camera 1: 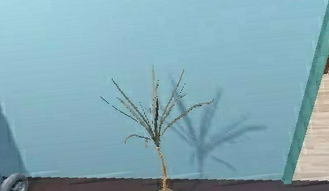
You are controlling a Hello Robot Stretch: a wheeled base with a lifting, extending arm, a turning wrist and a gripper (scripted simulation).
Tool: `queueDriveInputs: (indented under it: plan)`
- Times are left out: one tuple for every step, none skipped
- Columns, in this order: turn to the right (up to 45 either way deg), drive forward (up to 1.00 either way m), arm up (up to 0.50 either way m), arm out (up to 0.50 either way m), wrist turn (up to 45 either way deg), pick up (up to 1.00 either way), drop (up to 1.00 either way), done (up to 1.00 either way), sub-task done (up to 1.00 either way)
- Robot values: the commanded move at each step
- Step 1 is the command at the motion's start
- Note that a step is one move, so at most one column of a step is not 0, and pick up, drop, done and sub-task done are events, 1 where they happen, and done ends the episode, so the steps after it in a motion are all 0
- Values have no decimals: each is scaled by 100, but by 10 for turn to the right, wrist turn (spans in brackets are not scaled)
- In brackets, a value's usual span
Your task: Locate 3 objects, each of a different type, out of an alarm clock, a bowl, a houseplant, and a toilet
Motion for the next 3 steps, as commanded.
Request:
queueDriveInputs:
  plan:
    - [0, 0, 0, 0, 0, 0, 0, 0, 100]
    - [450, 0, 0, 0, 0, 0, 0, 0, 0]
    - [90, 0, 0, 0, 0, 0, 0, 0, 0]
